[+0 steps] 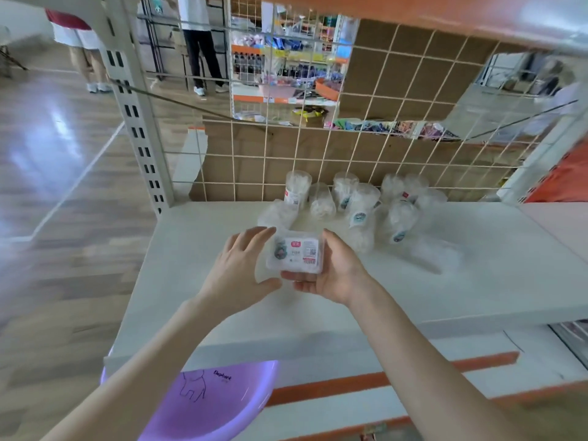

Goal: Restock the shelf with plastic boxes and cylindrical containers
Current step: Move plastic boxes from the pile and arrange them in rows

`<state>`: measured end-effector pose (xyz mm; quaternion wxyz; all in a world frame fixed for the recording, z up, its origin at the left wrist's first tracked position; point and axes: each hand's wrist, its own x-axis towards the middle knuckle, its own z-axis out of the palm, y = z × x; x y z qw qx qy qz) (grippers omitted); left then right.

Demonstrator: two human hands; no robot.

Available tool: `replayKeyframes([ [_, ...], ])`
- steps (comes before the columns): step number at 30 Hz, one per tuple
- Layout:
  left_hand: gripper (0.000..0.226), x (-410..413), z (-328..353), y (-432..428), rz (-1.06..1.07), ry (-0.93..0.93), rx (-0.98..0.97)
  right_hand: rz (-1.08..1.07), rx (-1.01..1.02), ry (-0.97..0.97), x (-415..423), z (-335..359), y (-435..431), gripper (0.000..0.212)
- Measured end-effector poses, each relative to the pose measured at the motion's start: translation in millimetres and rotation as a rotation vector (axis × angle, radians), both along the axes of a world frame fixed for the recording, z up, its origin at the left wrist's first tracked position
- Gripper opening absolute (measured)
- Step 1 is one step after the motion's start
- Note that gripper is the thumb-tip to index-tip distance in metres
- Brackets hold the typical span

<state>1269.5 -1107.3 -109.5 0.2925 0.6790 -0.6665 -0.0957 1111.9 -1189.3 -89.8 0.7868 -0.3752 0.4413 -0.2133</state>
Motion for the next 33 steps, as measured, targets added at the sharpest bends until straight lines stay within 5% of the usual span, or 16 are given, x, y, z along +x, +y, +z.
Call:
replayKeyframes([
  [10,0.072,4,4,-3,-0.073,0.005,-0.063,0.071,-0.055,0.058,-11,-5,-2,0.052],
  [16,0.073,9,3,-6,-0.071,0.013,-0.049,0.051,-0.591,0.249,-17,-2,-2,0.016],
  [21,0.073,2,-1,-16,-0.101,0.05,-0.006,0.338,-1.129,0.546,-22,-7,0,0.073],
  [33,0.057,-9,-15,-54,0.096,0.002,0.058,0.044,-1.242,0.972,-29,-55,2,0.056],
])
